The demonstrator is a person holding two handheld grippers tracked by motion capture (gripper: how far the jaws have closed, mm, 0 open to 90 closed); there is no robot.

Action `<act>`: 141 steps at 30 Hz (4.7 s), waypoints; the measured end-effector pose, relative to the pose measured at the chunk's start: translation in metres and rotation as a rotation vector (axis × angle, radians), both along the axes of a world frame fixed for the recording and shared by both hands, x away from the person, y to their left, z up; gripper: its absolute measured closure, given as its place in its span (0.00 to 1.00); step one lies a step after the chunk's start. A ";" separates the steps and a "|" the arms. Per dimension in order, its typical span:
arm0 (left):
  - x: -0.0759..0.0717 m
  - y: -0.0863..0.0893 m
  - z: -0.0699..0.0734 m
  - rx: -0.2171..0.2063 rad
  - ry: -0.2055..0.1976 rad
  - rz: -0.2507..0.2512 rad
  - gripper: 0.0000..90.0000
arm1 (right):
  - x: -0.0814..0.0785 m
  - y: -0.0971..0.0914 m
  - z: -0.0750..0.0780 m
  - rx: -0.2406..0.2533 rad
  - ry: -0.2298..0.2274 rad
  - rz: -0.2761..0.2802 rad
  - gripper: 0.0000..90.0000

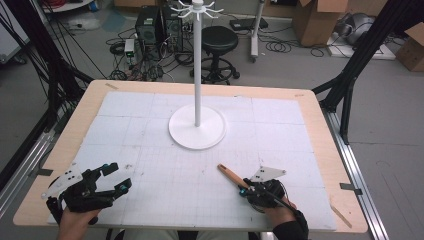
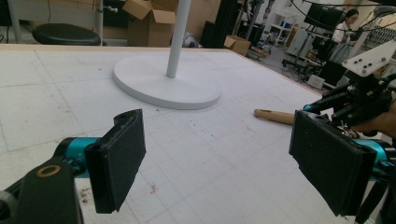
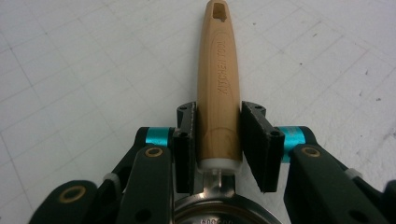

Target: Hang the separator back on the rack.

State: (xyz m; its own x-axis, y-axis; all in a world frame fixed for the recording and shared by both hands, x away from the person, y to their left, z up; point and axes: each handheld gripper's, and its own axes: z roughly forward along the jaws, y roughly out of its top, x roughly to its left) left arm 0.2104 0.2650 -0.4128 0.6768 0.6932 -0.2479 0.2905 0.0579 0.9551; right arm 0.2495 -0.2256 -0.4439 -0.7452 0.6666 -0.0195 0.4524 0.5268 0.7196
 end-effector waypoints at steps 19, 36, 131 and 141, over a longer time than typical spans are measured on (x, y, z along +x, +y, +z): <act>0.000 -0.001 0.000 -0.001 0.002 0.000 0.21 | 0.002 -0.001 0.001 0.015 0.038 -0.018 0.74; 0.001 0.000 0.000 0.001 0.004 0.001 0.21 | 0.005 -0.004 0.003 0.057 0.081 -0.044 0.77; 0.001 -0.001 -0.001 0.008 0.007 0.004 0.21 | -0.010 -0.004 0.034 0.165 0.012 -0.042 0.78; 0.001 -0.001 -0.001 0.009 0.005 0.004 0.21 | -0.016 0.003 0.046 0.207 -0.026 -0.017 0.78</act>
